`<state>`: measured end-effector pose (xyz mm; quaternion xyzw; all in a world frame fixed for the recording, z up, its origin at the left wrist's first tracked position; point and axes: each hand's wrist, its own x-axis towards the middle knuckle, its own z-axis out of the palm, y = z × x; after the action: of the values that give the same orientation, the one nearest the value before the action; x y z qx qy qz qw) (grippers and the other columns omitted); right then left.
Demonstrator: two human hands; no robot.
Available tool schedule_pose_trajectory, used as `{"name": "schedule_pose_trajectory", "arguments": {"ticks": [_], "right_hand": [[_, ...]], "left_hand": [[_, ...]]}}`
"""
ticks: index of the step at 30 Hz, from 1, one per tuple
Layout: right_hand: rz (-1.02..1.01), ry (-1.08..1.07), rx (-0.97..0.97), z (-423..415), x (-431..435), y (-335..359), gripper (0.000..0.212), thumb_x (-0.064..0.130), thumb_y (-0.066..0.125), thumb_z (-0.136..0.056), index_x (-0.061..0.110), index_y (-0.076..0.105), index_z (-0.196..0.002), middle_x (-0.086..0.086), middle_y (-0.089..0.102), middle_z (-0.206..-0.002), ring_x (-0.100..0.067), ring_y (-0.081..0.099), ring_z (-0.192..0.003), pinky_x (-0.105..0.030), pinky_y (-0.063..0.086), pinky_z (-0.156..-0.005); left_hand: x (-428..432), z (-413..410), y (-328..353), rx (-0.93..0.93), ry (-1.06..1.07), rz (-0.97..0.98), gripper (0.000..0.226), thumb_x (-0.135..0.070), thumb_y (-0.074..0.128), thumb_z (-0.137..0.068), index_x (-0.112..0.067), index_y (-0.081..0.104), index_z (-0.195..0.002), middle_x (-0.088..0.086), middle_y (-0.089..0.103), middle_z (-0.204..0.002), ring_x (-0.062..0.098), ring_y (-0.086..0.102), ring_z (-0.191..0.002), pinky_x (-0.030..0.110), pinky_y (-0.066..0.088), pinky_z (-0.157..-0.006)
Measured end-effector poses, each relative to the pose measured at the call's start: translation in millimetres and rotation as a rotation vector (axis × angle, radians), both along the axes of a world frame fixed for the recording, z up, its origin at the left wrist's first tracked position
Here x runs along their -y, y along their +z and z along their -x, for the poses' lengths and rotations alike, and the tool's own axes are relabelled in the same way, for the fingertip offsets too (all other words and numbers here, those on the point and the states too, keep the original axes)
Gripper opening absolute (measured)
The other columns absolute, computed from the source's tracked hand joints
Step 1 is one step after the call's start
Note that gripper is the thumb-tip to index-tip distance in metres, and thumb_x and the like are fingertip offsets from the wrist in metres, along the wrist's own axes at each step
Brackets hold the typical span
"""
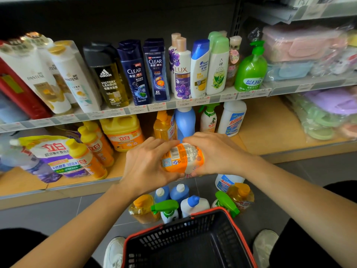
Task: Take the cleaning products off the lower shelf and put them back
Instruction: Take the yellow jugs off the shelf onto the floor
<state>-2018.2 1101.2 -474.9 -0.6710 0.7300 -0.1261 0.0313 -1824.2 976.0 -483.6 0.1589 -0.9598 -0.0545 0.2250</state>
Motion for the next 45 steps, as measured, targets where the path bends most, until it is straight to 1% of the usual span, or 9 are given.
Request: {"name": "schedule_pose_trajectory", "arguments": {"ticks": [6,14,18,24,27,30,36,41,45], "right_hand": [[0.11,-0.026,0.483,9,-7,-12,0.062,0.042,0.092,-0.058,0.028,0.066,-0.113,0.008,0.069,-0.1,-0.012,0.066,-0.091,-0.043,0.054,-0.077],[0.198,-0.074,1.046,14,-5,-19,0.066,0.015,0.091,-0.067,0.024,0.063,-0.127,0.003,0.074,-0.114,-0.015,0.071,-0.105,-0.027,0.058,-0.085],[0.172,-0.09,1.017,14,-2,-19,0.072,0.019,0.09,-0.066,0.031,0.057,-0.129,0.005,0.07,-0.122,-0.014,0.067,-0.112,-0.035,0.057,-0.093],[0.194,-0.104,1.003,1,-3,-31,0.076,0.01,0.093,-0.062,0.033,0.058,-0.125,0.013,0.07,-0.12,-0.006,0.066,-0.112,-0.019,0.053,-0.088],[0.203,-0.098,1.091,-3,-6,-43,0.078,0.004,0.092,-0.062,0.022,0.058,-0.13,0.003,0.071,-0.123,-0.015,0.066,-0.115,-0.029,0.055,-0.09],[0.211,-0.075,1.154,-4,-9,-43,0.079,0.001,0.091,-0.062,0.023,0.058,-0.13,0.001,0.07,-0.123,-0.017,0.066,-0.115,-0.027,0.056,-0.087],[0.255,-0.074,1.078,-12,-9,-30,0.091,0.012,0.093,-0.061,0.032,0.049,-0.138,0.008,0.061,-0.132,-0.012,0.06,-0.122,-0.028,0.054,-0.091],[0.422,0.048,0.368,-25,-13,-32,0.089,0.026,0.081,-0.081,0.027,0.032,-0.155,0.008,0.022,-0.164,-0.015,0.022,-0.152,-0.026,0.026,-0.12],[0.551,0.13,0.174,-34,-11,-38,0.071,0.018,0.077,-0.087,0.01,0.041,-0.149,-0.009,0.033,-0.16,-0.034,0.022,-0.151,-0.049,0.029,-0.12]], "left_hand": [[40,-15,19,-0.127,-0.191,-0.494,0.091,-0.058,0.084,-0.064,-0.027,0.053,-0.144,-0.01,0.061,-0.133,0.008,0.061,-0.118,0.025,0.052,-0.096],[76,-33,12,-0.058,-0.165,-0.862,0.088,-0.034,0.093,-0.06,-0.04,0.049,-0.136,-0.022,0.063,-0.125,0.002,0.06,-0.119,0.018,0.056,-0.087],[74,-37,11,-0.183,-0.157,-0.863,0.082,-0.035,0.097,-0.06,-0.03,0.056,-0.132,-0.012,0.067,-0.123,0.008,0.064,-0.116,0.025,0.058,-0.09],[46,-23,4,-0.231,-0.261,-0.628,0.082,-0.041,0.093,-0.061,-0.024,0.059,-0.133,-0.009,0.063,-0.123,0.015,0.061,-0.117,0.033,0.053,-0.096],[43,-26,-4,-0.224,-0.267,-0.71,0.083,-0.039,0.093,-0.062,-0.024,0.057,-0.136,-0.005,0.061,-0.125,0.019,0.06,-0.121,0.042,0.053,-0.1],[35,-27,-8,-0.221,-0.315,-0.805,0.085,-0.032,0.092,-0.066,-0.025,0.051,-0.14,-0.011,0.058,-0.133,0.014,0.056,-0.128,0.031,0.052,-0.101],[29,-27,-7,-0.306,-0.256,-0.795,0.088,-0.038,0.093,-0.062,-0.02,0.053,-0.138,-0.012,0.062,-0.131,0.013,0.059,-0.125,0.035,0.055,-0.098],[20,-29,-5,-0.33,-0.177,-0.621,0.089,-0.053,0.089,-0.062,-0.024,0.054,-0.139,-0.013,0.064,-0.131,0.007,0.06,-0.123,0.045,0.057,-0.093],[21,-33,-4,-0.32,-0.134,-0.474,0.089,-0.057,0.087,-0.064,-0.023,0.055,-0.14,-0.009,0.065,-0.131,0.011,0.064,-0.119,0.046,0.057,-0.088]]}}
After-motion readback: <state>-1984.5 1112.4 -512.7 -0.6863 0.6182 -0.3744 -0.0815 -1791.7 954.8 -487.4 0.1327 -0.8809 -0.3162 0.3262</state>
